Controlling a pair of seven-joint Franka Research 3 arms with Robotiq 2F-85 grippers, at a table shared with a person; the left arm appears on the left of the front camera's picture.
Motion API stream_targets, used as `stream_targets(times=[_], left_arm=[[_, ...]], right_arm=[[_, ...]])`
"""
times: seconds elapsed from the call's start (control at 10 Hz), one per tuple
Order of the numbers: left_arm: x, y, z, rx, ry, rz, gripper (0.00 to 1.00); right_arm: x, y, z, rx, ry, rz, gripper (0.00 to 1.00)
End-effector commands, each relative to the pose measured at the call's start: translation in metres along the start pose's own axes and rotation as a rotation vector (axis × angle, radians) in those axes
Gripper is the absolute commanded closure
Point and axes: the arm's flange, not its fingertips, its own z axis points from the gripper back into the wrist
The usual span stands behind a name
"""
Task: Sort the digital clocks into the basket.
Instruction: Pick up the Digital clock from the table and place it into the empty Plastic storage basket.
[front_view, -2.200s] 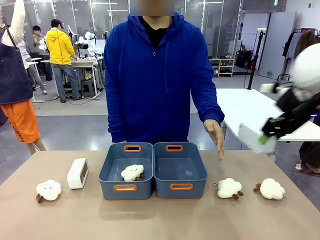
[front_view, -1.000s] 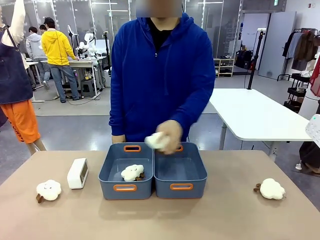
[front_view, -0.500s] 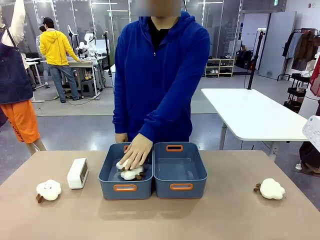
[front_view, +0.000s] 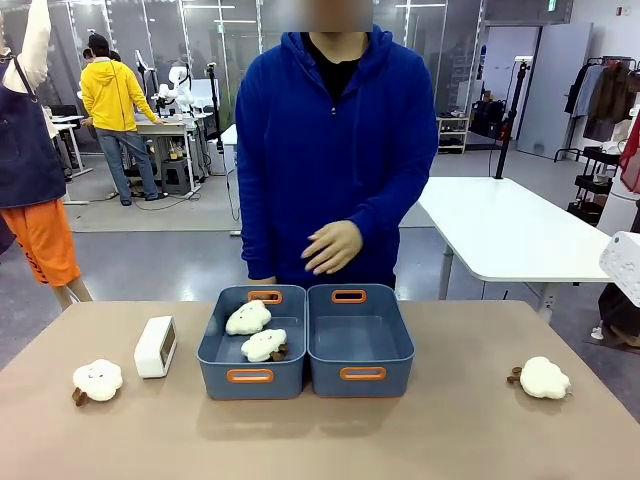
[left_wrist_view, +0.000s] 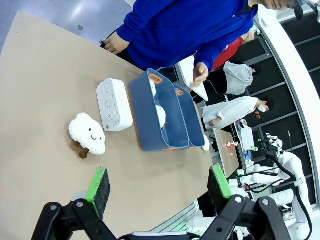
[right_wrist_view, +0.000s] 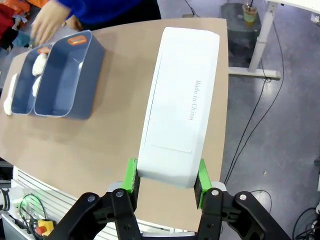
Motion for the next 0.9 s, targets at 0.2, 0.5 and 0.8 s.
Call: stream_targets(times=[0.2, 0.5, 0.8], left_arm=[[0.003, 0.000, 0.000, -0.023, -0.014, -0.004, 0.00], [0.003, 0.000, 0.000, -0.023, -0.014, -0.004, 0.00], [0.003, 0.000, 0.000, -0.023, -0.014, -0.004, 0.00]], right_arm=[[0.017, 0.084, 0.001, 0.159, 0.075, 0.554, 0.91], [0.039, 0.192, -0.051, 0.242, 0.219, 0.845, 0.91], [0.053, 0.260, -0.126, 0.274, 0.290, 0.899, 0.91]])
